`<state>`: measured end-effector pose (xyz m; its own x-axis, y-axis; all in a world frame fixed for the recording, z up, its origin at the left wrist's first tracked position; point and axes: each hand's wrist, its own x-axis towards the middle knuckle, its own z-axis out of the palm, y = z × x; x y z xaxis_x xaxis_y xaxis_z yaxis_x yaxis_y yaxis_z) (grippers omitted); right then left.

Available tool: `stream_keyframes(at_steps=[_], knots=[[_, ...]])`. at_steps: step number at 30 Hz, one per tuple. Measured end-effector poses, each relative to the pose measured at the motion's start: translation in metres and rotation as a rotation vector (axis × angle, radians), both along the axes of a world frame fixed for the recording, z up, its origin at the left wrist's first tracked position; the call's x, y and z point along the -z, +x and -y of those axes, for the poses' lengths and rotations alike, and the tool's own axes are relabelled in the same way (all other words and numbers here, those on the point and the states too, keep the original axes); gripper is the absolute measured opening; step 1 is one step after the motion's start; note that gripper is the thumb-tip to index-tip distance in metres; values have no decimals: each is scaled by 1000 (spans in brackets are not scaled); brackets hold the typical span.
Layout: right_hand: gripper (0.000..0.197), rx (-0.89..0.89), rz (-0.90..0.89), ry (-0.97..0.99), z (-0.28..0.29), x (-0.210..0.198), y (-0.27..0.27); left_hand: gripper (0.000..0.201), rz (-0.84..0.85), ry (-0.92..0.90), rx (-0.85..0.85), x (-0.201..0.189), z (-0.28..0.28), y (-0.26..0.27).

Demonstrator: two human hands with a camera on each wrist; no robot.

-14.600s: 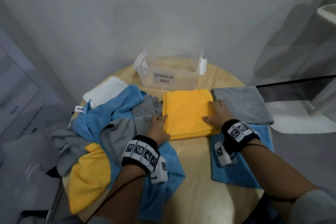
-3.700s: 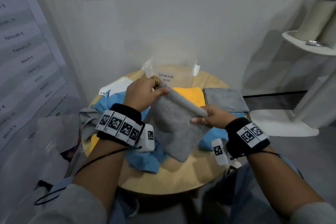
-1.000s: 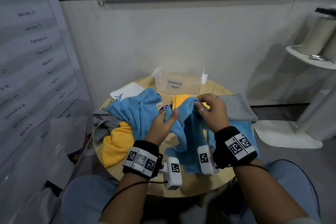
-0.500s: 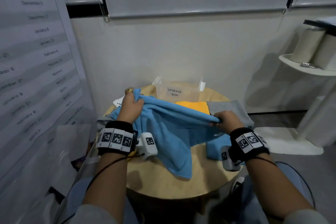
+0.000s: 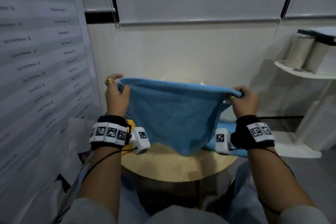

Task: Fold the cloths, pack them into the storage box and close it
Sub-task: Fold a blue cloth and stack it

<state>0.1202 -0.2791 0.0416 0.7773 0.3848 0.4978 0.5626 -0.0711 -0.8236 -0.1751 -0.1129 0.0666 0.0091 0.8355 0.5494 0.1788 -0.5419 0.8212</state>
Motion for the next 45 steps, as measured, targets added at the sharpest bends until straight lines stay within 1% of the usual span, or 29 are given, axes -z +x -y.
stream_keyframes(at_steps=[2, 4, 7, 9, 11, 12, 13, 14, 15, 17, 18, 20, 21, 23, 25, 27, 28, 30, 31, 32, 33, 35, 36, 37, 38, 39, 41, 43, 45], knots=[[32, -116, -31, 228, 17, -13, -3, 31, 116, 39, 83, -17, 17, -13], [37, -221, -83, 395, 29, -23, -7, 31, 191, 51, 103, -31, 28, -24], [34, -282, -143, 476, 30, -32, -5, 26, 180, 30, 104, -38, 21, -33], [30, -273, -198, 375, 15, -24, 3, 21, 82, -36, 80, -29, 0, -32], [23, -214, -224, 122, -12, -4, 19, 15, -150, -128, 1, -8, -30, -24], [18, -189, -215, -23, -27, 10, 29, 17, -290, -166, -53, 6, -45, -19], [18, -177, -203, -155, -38, 21, 36, 20, -410, -194, -90, 23, -60, -16], [23, -171, -193, -279, -48, 34, 42, 20, -506, -218, -103, 40, -70, -13], [26, -171, -199, -387, -62, 46, 51, 20, -571, -266, -97, 58, -87, -6], [24, -182, -246, -518, -84, 67, 61, 21, -621, -350, -82, 85, -109, 4], [20, -203, -295, -534, -95, 78, 67, 20, -603, -384, -84, 93, -117, 10], [15, -274, -478, -457, -115, 96, 74, 11, -468, -490, -39, 107, -134, 21], [12, -299, -571, -402, -124, 102, 76, 15, -417, -528, -22, 115, -144, 27], [8, -329, -670, -362, -138, 112, 80, 26, -368, -586, 32, 126, -157, 34], [10, -366, -659, -370, -145, 118, 83, 19, -231, -628, 83, 132, -160, 40], [6, -396, -607, -354, -144, 119, 85, 10, -111, -637, 101, 131, -148, 42], [3, -409, -588, -345, -140, 119, 84, 10, -27, -646, 123, 130, -139, 41], [12, -425, -605, -304, -127, 120, 78, 12, 202, -732, 195, 134, -125, 34], [16, -431, -649, -256, -119, 120, 73, 18, 293, -791, 211, 138, -117, 28], [18, -432, -724, -203, -110, 122, 68, 25, 322, -841, 206, 141, -109, 22], [19, -428, -827, -145, -99, 123, 62, 28, 295, -868, 178, 147, -101, 14], [20, -405, -984, -73, -77, 126, 51, 18, 123, -838, 120, 160, -83, 0], [21, -386, -989, -85, -66, 130, 47, 7, 11, -799, 121, 165, -73, -8], [22, -364, -948, -137, -56, 134, 43, 5, -83, -779, 133, 169, -64, -15], [18, -338, -882, -221, -47, 141, 41, 18, -176, -788, 150, 174, -56, -21], [18, -319, -822, -301, -39, 148, 37, 32, -223, -833, 154, 181, -51, -27], [36, -306, -791, -433, -26, 169, 33, 47, -262, -947, 147, 193, -39, -34], [49, -289, -822, -506, -18, 189, 30, 50, -310, -1041, 129, 207, -28, -37], [51, -216, -809, -557, -16, 204, 27, 45, -402, -1061, 107, 220, -21, -38]])
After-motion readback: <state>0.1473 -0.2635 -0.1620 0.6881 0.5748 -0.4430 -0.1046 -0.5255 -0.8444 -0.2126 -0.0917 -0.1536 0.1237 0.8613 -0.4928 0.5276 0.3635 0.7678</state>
